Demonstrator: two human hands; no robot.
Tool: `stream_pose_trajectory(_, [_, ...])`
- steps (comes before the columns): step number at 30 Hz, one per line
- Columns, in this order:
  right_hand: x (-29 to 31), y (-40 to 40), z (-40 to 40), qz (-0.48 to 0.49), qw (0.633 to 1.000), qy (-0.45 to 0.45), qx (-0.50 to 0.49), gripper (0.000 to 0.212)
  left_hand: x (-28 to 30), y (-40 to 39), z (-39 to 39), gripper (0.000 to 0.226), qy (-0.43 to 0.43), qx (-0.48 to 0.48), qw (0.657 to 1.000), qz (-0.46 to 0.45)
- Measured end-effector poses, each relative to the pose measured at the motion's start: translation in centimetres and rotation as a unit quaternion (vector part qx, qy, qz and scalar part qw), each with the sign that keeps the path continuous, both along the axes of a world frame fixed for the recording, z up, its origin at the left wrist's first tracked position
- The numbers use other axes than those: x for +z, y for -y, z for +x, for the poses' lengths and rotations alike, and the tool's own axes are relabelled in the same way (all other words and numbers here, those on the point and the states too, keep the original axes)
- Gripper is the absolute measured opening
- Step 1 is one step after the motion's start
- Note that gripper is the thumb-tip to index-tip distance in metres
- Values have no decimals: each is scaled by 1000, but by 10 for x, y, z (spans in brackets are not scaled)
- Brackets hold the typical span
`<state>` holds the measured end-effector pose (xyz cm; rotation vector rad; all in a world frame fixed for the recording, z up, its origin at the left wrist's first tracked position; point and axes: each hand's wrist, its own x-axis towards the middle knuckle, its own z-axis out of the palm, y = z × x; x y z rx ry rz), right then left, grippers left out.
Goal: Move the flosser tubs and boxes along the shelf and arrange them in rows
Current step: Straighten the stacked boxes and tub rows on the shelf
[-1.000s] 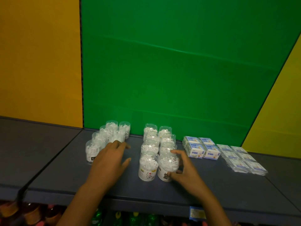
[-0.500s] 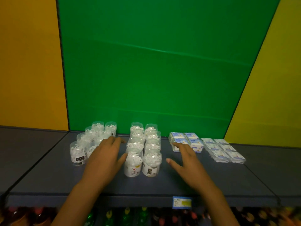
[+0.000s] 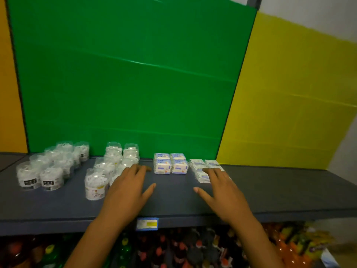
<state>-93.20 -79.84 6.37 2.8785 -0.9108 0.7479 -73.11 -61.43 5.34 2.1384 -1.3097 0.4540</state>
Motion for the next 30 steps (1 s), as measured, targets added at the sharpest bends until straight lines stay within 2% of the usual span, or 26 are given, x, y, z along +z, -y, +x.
stream_pose_trajectory(6, [-14,23,-58,22,1000,-2,12,61,-16,29,-59,45,-17,-21,1000,12])
stream_pose_trajectory(12, [-15,55,-85,38,999,3,9,63,-18,65,-82,48,-26,-19,999,24])
stream_pose_trajectory(20, [-27,125,-79,54,999,6,-5,64,-21,140,-75,51,-33,-28,998,47])
stream_pose_trajectory(30, [-28,230,-45,102,995,-14,-14,75,-34,245,-42,63,-115,-66,990,58])
